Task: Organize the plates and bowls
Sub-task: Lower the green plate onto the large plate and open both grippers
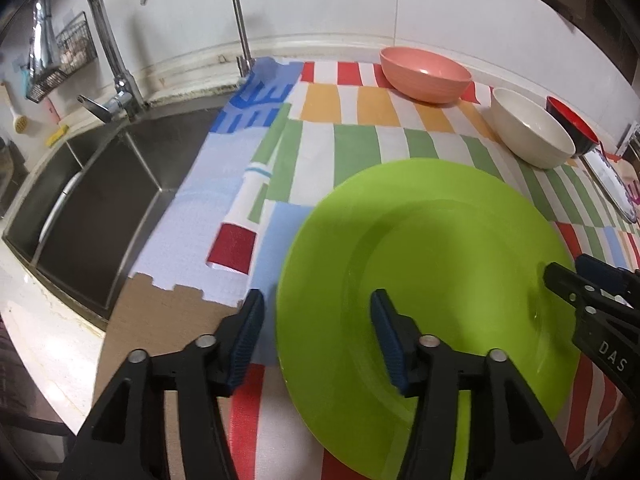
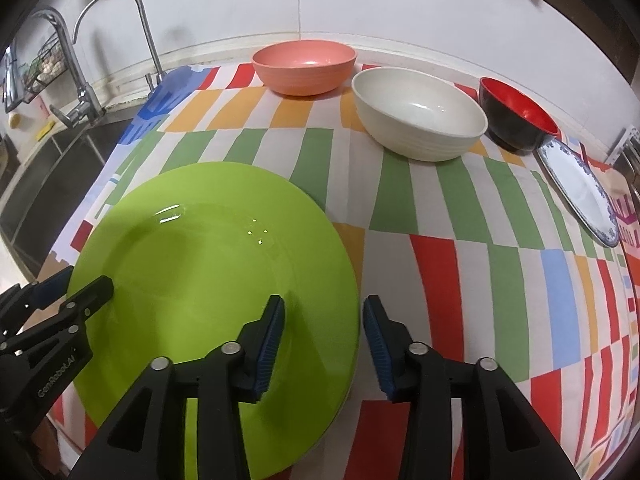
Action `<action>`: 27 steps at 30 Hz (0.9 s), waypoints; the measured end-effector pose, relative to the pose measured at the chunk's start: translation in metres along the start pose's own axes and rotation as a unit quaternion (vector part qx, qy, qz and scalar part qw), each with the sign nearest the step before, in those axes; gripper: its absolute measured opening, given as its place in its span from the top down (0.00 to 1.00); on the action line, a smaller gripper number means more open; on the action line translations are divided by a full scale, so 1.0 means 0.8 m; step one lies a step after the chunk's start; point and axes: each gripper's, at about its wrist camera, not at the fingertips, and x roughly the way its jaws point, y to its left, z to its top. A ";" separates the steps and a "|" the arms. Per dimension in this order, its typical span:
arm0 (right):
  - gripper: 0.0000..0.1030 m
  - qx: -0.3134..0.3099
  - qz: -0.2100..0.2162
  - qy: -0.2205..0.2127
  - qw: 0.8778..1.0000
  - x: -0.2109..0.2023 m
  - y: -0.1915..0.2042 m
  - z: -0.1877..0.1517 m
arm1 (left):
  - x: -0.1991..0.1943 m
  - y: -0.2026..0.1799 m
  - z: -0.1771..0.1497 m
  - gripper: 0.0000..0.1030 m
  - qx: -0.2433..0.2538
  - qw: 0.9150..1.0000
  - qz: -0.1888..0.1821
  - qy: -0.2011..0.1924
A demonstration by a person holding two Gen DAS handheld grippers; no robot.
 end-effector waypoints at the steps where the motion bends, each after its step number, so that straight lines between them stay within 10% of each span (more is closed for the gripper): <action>1: 0.56 -0.001 -0.002 -0.006 1.000 -0.003 -0.001 0.000 | -0.003 0.000 0.001 0.42 0.001 1.000 0.003 -0.005; 13: 0.53 0.023 -0.002 -0.071 0.997 -0.059 -0.044 -0.001 | -0.057 -0.050 0.027 0.17 0.038 0.996 -0.019 -0.075; 27: 0.46 0.076 -0.049 -0.120 0.989 -0.117 -0.155 -0.004 | -0.108 -0.169 0.060 0.13 0.081 0.984 -0.086 -0.136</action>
